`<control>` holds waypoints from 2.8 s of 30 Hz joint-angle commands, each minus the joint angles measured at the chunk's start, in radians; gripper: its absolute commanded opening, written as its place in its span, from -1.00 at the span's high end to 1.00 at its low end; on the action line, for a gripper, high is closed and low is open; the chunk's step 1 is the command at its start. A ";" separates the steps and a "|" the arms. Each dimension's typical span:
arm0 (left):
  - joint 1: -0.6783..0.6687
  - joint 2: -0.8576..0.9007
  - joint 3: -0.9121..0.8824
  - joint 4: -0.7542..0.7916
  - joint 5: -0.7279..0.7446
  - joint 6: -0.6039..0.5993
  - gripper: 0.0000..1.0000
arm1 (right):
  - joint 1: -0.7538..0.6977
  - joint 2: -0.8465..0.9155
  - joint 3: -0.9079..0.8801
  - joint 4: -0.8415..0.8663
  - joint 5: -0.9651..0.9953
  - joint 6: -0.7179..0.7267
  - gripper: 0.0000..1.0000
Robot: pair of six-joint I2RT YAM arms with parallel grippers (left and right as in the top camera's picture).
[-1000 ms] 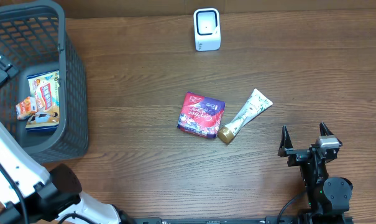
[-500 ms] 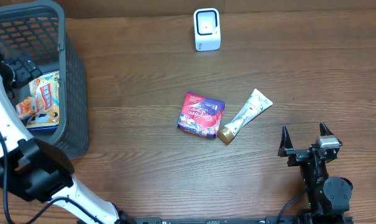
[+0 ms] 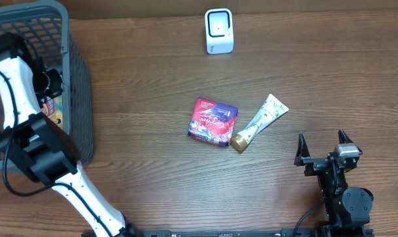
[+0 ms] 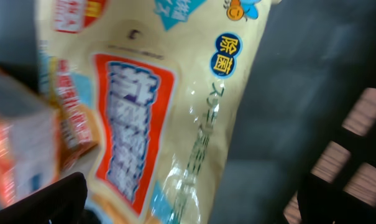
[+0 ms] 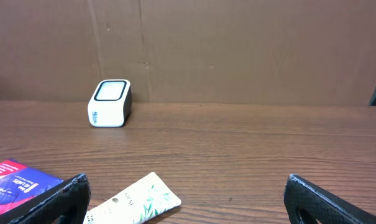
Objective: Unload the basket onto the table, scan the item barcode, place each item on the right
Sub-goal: 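Reach the left gripper into the basket and grasp the yellow snack bag, then lift the yellow bag out and place it left of the box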
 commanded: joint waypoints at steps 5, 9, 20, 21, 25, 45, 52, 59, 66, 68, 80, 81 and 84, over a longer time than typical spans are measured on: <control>-0.011 0.083 -0.003 -0.006 -0.090 0.032 -0.96 | -0.004 -0.009 -0.010 0.006 0.010 -0.002 -1.00; -0.011 0.090 -0.003 -0.037 -0.185 0.031 -0.29 | -0.004 -0.009 -0.010 0.006 0.010 -0.002 -1.00; -0.006 0.095 -0.005 -0.090 -0.188 0.023 0.47 | -0.004 -0.009 -0.010 0.006 0.010 -0.001 -1.00; -0.006 0.095 -0.005 -0.096 -0.188 0.023 0.73 | -0.004 -0.009 -0.010 0.006 0.010 -0.002 -1.00; -0.006 0.095 -0.005 -0.133 -0.188 0.013 0.92 | -0.004 -0.009 -0.010 0.006 0.010 -0.002 -1.00; 0.008 -0.145 0.771 -0.418 -0.009 -0.213 0.91 | -0.004 -0.009 -0.010 0.006 0.010 -0.002 -1.00; -0.016 -0.296 0.801 -0.404 0.422 -0.213 0.91 | -0.004 -0.009 -0.010 0.006 0.010 -0.002 -1.00; -0.235 -0.311 0.789 -0.438 0.668 -0.139 0.91 | -0.004 -0.009 -0.010 0.006 0.010 -0.002 -1.00; -0.598 -0.308 0.638 -0.438 0.510 -0.134 0.91 | -0.004 -0.009 -0.010 0.006 0.010 -0.002 -1.00; -0.701 -0.304 0.564 -0.438 0.428 -0.134 0.91 | -0.004 -0.009 -0.010 0.006 0.010 -0.002 -1.00; -0.979 -0.277 0.134 -0.438 -0.313 -0.568 0.92 | -0.004 -0.009 -0.010 0.006 0.010 -0.002 -1.00; -0.978 -0.277 0.104 -0.438 -0.332 -0.591 0.92 | -0.004 -0.009 -0.010 0.006 0.010 -0.002 -1.00; -0.967 -0.277 0.011 -0.421 -0.348 -0.649 0.91 | -0.004 -0.009 -0.010 0.006 0.010 -0.001 -1.00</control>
